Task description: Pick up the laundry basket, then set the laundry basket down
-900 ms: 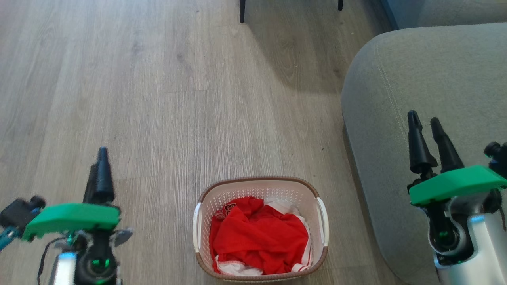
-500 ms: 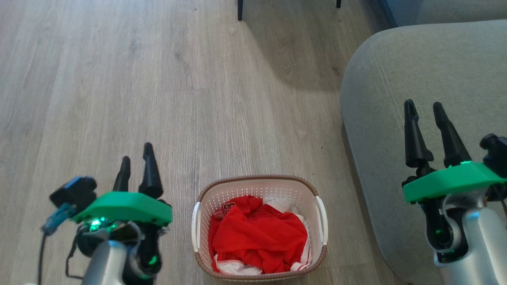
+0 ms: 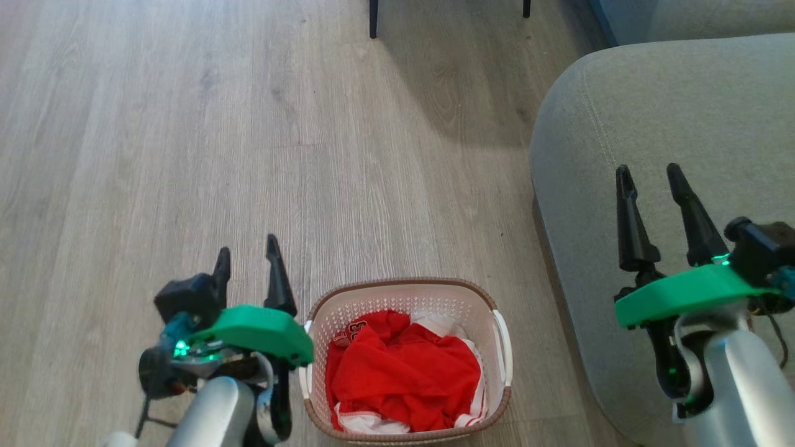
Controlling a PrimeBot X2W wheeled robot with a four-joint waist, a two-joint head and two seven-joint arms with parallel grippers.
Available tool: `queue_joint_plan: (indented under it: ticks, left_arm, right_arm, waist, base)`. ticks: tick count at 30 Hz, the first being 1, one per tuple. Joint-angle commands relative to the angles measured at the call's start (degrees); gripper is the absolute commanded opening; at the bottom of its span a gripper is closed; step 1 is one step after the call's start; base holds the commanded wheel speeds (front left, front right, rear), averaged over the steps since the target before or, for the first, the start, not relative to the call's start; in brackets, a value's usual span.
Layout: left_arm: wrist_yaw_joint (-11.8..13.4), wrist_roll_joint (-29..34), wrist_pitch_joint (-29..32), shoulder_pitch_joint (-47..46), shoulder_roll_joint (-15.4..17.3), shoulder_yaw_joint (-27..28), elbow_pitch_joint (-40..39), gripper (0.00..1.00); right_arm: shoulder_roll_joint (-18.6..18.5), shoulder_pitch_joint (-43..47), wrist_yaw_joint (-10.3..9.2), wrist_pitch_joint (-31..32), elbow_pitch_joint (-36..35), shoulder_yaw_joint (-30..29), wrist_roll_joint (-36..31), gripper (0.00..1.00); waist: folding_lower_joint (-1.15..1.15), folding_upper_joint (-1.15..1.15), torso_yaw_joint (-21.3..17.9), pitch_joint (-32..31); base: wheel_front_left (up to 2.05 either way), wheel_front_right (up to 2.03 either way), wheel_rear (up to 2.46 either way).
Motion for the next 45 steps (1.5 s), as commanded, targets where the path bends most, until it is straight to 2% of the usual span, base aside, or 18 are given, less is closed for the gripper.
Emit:
queue_joint_plan:
  ticks: [1, 7, 10, 17, 26, 32, 36, 45]
  left_arm:
    - [0.7, 2.6, -0.9, -4.3, 1.0, -0.4, -2.5, 1.0]
    - [1.4, 4.3, -2.0, -4.4, 0.9, -1.7, -3.3, 1.0]
    - [0.5, 5.5, -2.5, -4.2, 0.6, -1.5, -4.4, 1.0]
    - [0.1, 9.2, -3.5, -3.4, -0.3, 0.7, -6.4, 1.0]
    - [3.4, 18.2, -5.0, -3.1, -1.1, 1.2, -8.6, 1.0]
    - [3.0, 19.8, -6.0, -2.2, -1.4, 1.4, -8.3, 1.0]
    - [1.5, 20.1, -6.7, -1.6, -1.6, 2.3, -5.9, 1.0]
    - [-2.5, 11.9, -7.0, 0.0, -1.6, 4.7, 0.3, 1.0]
  right_arm:
    - [-0.5, -2.2, 0.29, -1.2, -1.4, 0.8, -2.0, 1.0]
    - [-0.1, -1.7, 0.31, -2.2, 0.9, 1.0, -5.7, 1.0]
    - [1.2, -0.5, 0.32, -2.7, 3.5, 0.9, -4.9, 1.0]
    - [0.2, -0.7, 0.34, -3.7, 3.5, 3.3, -7.4, 1.0]
    - [0.7, -0.5, 0.37, -5.2, 2.5, 2.4, -12.0, 1.0]
    - [1.7, -0.4, 0.39, -6.2, 3.4, 1.4, -14.6, 1.0]
    - [2.1, 0.1, 0.4, -6.9, 4.8, 1.7, -15.0, 1.0]
    - [2.9, 0.5, 0.41, -7.2, 9.5, -0.1, -14.6, 1.0]
  waist:
    - [0.0, 0.0, -0.1, 0.0]
    - [0.0, 0.0, -0.6, -0.2]
    - [0.0, 0.0, -0.8, -0.4]
    - [0.0, 0.0, -1.0, -0.4]
    - [0.0, 0.0, -1.1, 0.1]
    - [0.0, 0.0, -1.1, 0.3]
    - [0.0, 0.0, -1.0, 0.3]
    - [0.0, 0.0, -1.2, 0.1]
  base:
    - [0.0, 0.0, 0.0]
    - [0.0, 0.0, 0.0]
    - [0.0, 0.0, 0.0]
    - [0.0, 0.0, 0.0]
    - [0.0, 0.0, 0.0]
    - [0.0, 0.0, 0.0]
    - [0.0, 0.0, 0.0]
    - [0.0, 0.0, 0.0]
